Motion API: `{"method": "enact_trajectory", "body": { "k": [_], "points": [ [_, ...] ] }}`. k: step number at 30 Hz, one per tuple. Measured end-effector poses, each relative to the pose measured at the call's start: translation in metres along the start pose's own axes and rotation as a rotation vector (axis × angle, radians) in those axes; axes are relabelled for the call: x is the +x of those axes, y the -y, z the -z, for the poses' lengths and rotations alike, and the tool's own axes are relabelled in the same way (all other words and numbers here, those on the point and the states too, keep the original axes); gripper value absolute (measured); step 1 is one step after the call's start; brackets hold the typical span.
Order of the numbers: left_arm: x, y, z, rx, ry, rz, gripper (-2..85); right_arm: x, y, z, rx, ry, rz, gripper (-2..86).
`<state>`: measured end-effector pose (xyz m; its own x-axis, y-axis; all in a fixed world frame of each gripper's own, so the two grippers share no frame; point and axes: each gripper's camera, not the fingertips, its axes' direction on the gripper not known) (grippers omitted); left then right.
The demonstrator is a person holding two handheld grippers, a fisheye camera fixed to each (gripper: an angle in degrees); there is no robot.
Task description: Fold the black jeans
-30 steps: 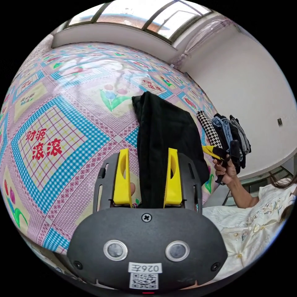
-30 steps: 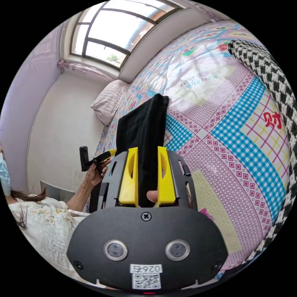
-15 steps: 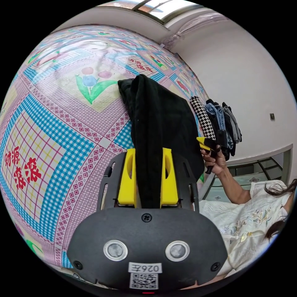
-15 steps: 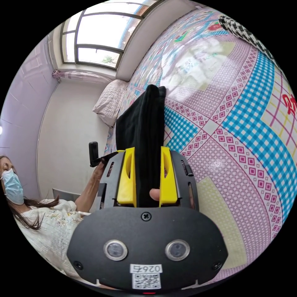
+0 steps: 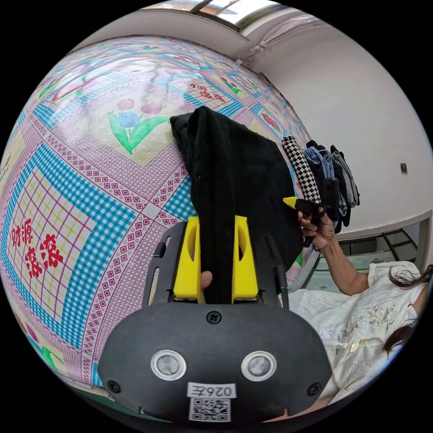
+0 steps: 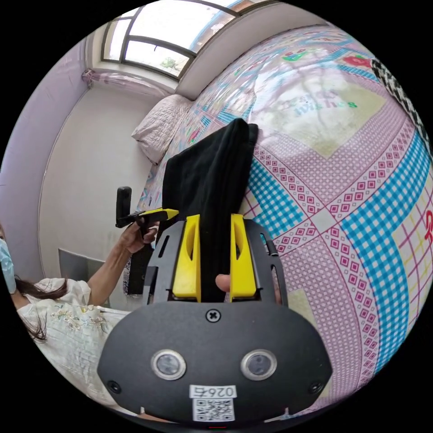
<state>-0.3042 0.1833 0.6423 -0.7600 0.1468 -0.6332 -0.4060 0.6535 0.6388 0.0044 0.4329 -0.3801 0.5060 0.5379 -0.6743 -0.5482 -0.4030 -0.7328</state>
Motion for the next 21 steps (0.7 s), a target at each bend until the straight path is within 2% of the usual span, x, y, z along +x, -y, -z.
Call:
{"method": "enact_trajectory", "body": {
  "k": [8, 14, 17, 21],
  "points": [
    [0.054, -0.008, -0.024, 0.044, 0.001, 0.062, 8.5, 0.024, 0.003, 0.002, -0.035, 0.023, -0.042, 3.2],
    [0.091, -0.014, -0.048, 0.083, -0.061, 0.100, 7.8, 0.019, -0.001, 0.005, -0.046, 0.017, 0.041, 6.5],
    [0.106, -0.008, -0.065, 0.075, -0.104, 0.088, 7.6, 0.017, -0.005, 0.002, -0.020, -0.064, 0.026, 3.6],
    [0.123, -0.007, -0.077, 0.076, -0.144, 0.066, 7.3, 0.021, 0.001, -0.004, -0.042, -0.037, -0.047, 2.0]
  ]
}}
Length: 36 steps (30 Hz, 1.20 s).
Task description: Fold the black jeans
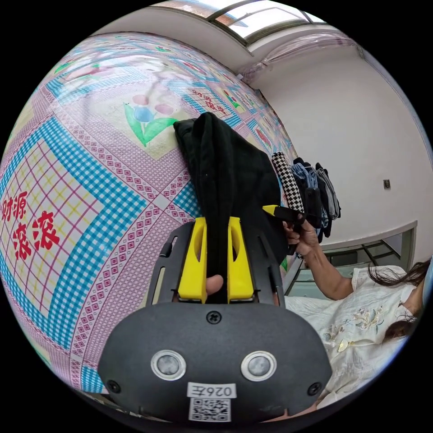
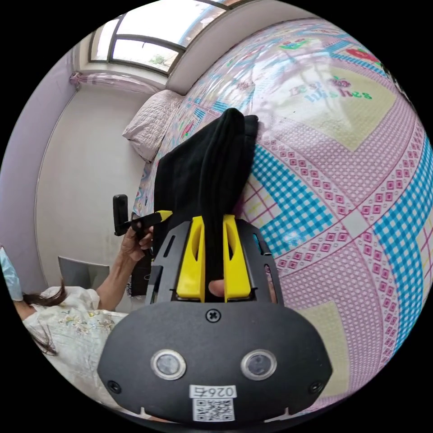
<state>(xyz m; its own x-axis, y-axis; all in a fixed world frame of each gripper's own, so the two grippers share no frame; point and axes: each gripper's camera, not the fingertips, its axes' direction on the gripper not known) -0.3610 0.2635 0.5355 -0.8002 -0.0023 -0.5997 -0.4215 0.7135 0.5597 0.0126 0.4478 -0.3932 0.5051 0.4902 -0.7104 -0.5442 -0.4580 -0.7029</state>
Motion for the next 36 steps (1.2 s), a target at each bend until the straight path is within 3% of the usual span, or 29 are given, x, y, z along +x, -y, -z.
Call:
{"method": "enact_trajectory", "body": {
  "k": [6, 11, 23, 33, 36],
  "points": [
    [-0.039, -0.033, 0.050, -0.001, -0.020, 0.026, 7.2, -0.041, 0.005, -0.075, -0.057, 0.126, -0.087, 1.7],
    [-0.114, -0.075, 0.132, 0.018, 0.005, 0.115, 7.1, -0.135, 0.027, -0.226, -0.157, 0.203, -0.119, 1.8],
    [-0.248, -0.077, 0.284, 0.024, 0.289, 0.259, 7.3, -0.368, 0.111, -0.530, -0.311, 0.143, 0.047, 2.0],
    [-0.302, -0.010, 0.306, -0.087, 0.468, 0.388, 11.0, -0.462, 0.156, -0.658, -0.327, 0.121, 0.080, 2.2],
    [-0.309, -0.018, 0.320, -0.050, 0.546, 0.460, 12.2, -0.474, 0.163, -0.683, -0.347, 0.142, 0.097, 2.3]
  ]
}}
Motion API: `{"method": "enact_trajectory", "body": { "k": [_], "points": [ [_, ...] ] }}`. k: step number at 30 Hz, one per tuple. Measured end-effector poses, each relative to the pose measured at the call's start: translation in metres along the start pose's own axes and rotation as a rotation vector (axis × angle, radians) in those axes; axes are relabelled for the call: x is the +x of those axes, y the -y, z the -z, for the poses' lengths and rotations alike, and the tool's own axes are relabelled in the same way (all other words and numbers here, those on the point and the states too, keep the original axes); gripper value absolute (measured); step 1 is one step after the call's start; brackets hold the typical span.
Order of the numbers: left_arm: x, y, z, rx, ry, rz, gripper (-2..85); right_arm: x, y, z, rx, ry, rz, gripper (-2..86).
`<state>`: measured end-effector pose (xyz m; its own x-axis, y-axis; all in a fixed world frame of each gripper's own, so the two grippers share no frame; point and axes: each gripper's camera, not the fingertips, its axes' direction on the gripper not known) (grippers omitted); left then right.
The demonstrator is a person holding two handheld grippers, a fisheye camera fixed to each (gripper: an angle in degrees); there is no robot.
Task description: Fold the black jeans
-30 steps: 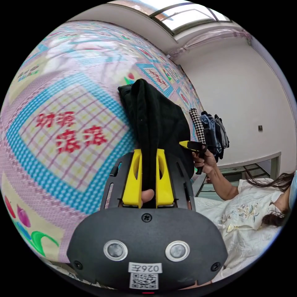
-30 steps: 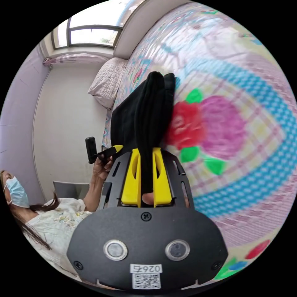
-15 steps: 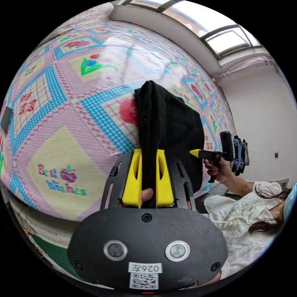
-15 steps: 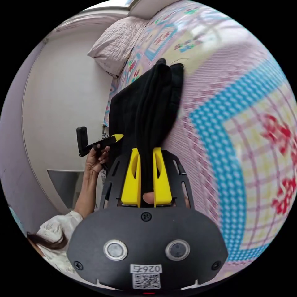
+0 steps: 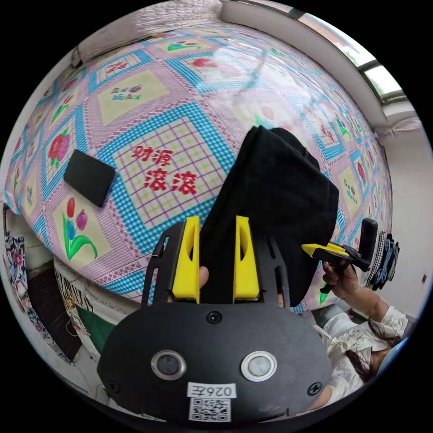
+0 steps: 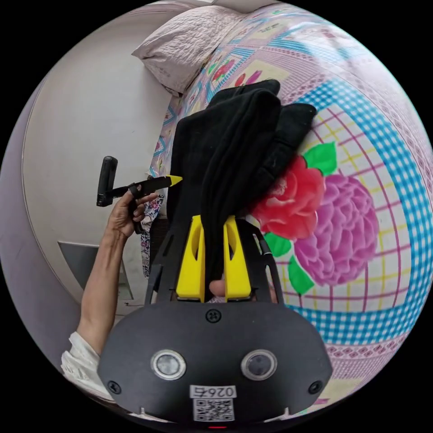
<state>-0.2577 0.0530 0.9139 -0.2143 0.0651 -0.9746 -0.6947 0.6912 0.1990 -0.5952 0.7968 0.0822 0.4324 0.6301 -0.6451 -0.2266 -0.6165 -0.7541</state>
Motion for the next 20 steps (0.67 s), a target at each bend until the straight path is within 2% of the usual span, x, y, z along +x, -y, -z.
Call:
{"method": "enact_trajectory", "body": {
  "k": [4, 8, 13, 17, 20],
  "points": [
    [-0.031, -0.045, 0.011, 0.097, -0.032, 0.142, 7.6, 0.006, 0.003, -0.001, -0.042, 0.040, 0.066, 2.9],
    [-0.037, -0.098, 0.010, 0.228, -0.086, 0.175, 5.5, 0.040, -0.024, 0.031, -0.069, 0.157, 0.028, 1.0],
    [-0.004, -0.154, -0.032, 0.368, -0.367, 0.101, 0.1, 0.072, -0.089, 0.092, -0.079, 0.062, 0.056, -0.9],
    [0.039, -0.189, -0.060, 0.453, -0.450, 0.074, -0.8, 0.092, -0.182, 0.166, -0.045, -0.020, 0.112, -0.9],
    [0.079, -0.212, -0.094, 0.441, -0.453, 0.106, -0.9, 0.110, -0.256, 0.213, 0.005, -0.107, 0.039, -0.9]
  ]
}}
